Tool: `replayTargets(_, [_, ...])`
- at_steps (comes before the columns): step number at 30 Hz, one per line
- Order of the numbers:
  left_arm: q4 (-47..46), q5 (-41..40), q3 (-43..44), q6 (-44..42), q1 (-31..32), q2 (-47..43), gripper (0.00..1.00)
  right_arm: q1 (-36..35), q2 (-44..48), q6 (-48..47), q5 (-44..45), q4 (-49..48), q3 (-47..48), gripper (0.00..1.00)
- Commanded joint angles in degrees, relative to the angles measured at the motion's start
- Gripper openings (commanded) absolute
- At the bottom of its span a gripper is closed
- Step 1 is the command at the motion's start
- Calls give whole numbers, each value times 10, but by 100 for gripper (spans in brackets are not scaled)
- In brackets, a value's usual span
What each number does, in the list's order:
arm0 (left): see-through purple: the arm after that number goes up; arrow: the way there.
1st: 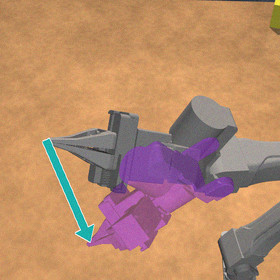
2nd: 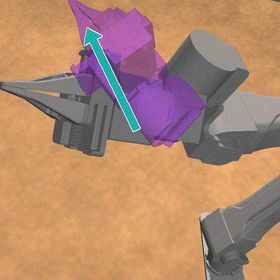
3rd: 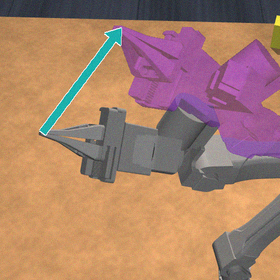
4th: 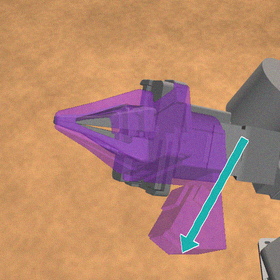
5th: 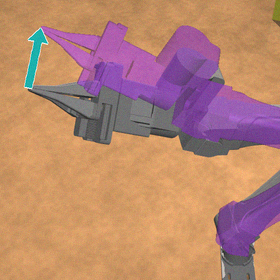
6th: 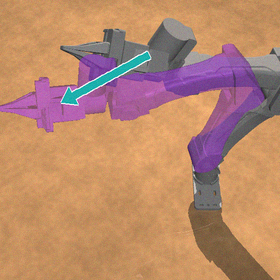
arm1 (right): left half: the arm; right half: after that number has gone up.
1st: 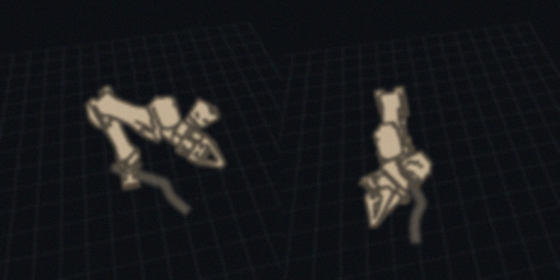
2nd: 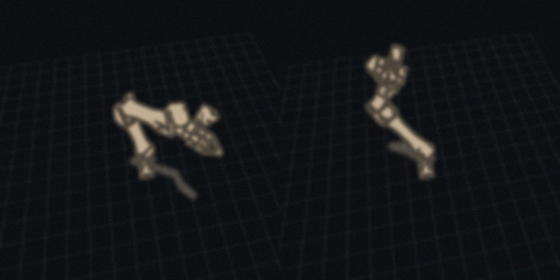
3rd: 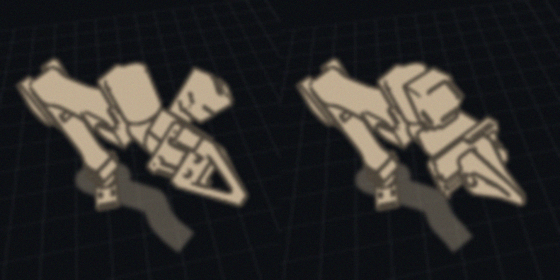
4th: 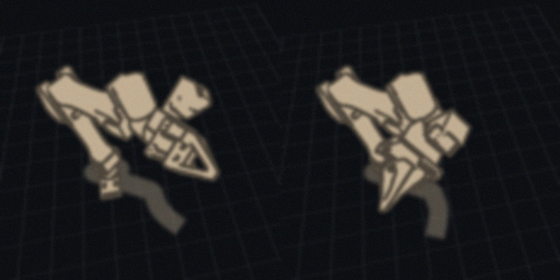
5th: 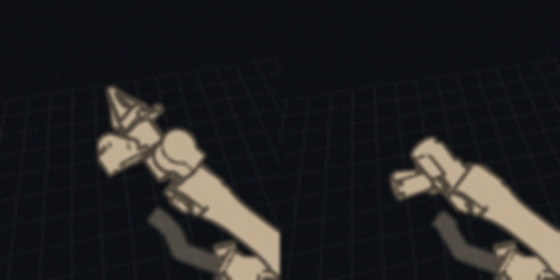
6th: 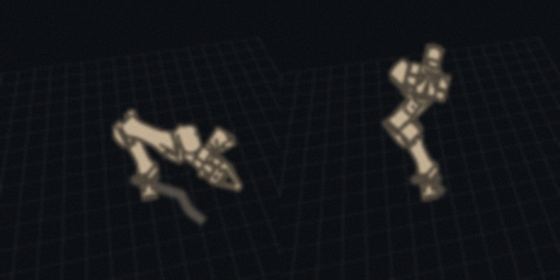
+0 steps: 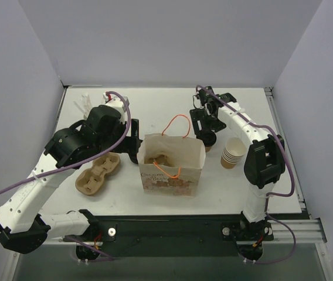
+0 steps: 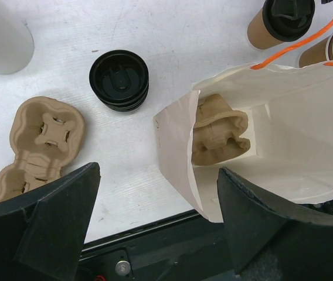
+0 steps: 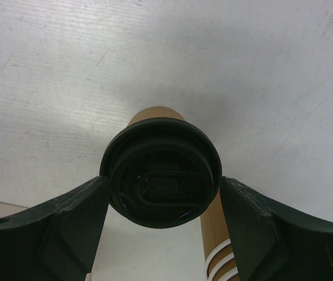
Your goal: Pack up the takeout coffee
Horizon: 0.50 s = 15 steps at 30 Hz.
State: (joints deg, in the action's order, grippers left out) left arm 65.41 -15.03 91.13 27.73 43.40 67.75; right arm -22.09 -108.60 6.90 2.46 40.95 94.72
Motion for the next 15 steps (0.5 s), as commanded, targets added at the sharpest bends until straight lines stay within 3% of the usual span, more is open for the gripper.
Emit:
replayTargets(1, [-5,-8,24,-4,-2,4,91,4,8,-8,-6,13,-9,76])
replayTargets(9, [-5,-9,24,-4,-2,3,90,5,7,-5,-17,5,-26,74])
replayTargets(15, [-6,-11,16,0,-2,-2,88,5,11,1,-19,1,-38,66])
